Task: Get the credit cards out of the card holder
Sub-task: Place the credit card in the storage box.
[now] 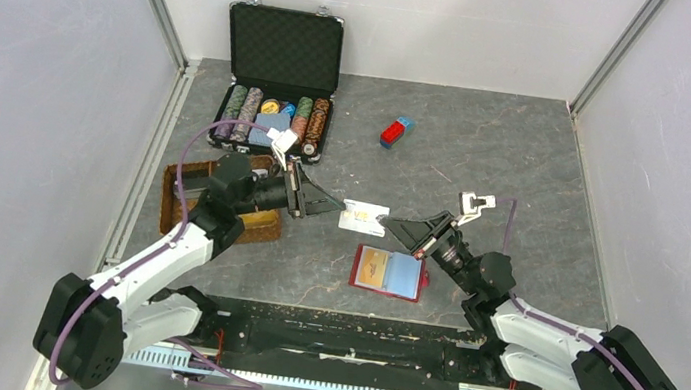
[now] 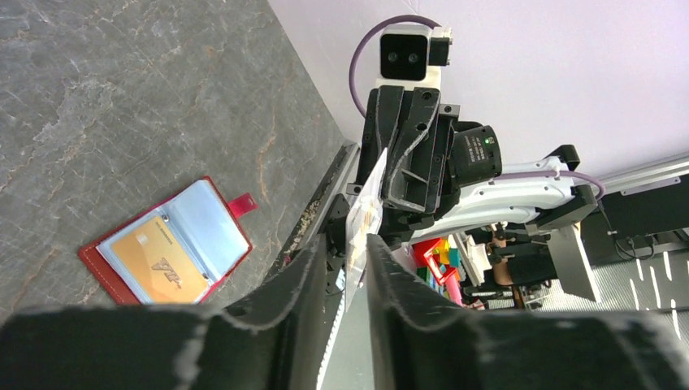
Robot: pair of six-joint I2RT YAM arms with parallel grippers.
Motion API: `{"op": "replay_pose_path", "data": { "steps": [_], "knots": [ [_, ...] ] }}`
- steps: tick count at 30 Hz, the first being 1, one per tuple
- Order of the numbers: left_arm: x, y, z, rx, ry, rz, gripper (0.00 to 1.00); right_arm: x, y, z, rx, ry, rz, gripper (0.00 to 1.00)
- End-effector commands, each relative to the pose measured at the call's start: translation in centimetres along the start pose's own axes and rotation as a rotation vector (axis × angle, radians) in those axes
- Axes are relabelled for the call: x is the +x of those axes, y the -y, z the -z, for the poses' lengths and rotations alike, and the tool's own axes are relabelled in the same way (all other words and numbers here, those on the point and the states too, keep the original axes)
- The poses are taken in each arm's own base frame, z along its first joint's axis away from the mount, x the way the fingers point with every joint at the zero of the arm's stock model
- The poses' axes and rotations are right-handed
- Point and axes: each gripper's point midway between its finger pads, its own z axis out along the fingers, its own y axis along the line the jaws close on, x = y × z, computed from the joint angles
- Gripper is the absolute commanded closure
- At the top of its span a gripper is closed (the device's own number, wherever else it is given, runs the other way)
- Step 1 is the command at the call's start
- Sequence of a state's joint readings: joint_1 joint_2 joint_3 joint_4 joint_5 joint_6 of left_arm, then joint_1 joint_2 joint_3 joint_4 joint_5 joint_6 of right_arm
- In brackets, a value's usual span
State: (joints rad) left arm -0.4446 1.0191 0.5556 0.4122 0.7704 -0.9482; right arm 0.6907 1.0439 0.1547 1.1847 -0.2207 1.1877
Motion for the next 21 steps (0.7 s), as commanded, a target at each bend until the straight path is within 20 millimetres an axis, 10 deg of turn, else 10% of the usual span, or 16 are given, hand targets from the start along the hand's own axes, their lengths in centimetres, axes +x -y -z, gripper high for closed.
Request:
{"op": "replay_pose_path", "data": {
  "steps": [1,13,21],
  "knots": [
    [-0.3,0.8,-0.2,0.036,-0.001,0.023,0.73,-0.7,-0.6,0.0,-0.032,0.038,-0.005,1.00],
    [-0.4,0.6,-0.6,0.045,-0.002,0.072,0.98,-0.3,0.2,0.0,-0.008,0.024,-0.022,0.99],
    [-0.5,0.0,-0.6,0.014,0.001,0.048,0.98,0.9,1.5,0.0,0.041,-0.044,0.018,0.69]
  ]
}}
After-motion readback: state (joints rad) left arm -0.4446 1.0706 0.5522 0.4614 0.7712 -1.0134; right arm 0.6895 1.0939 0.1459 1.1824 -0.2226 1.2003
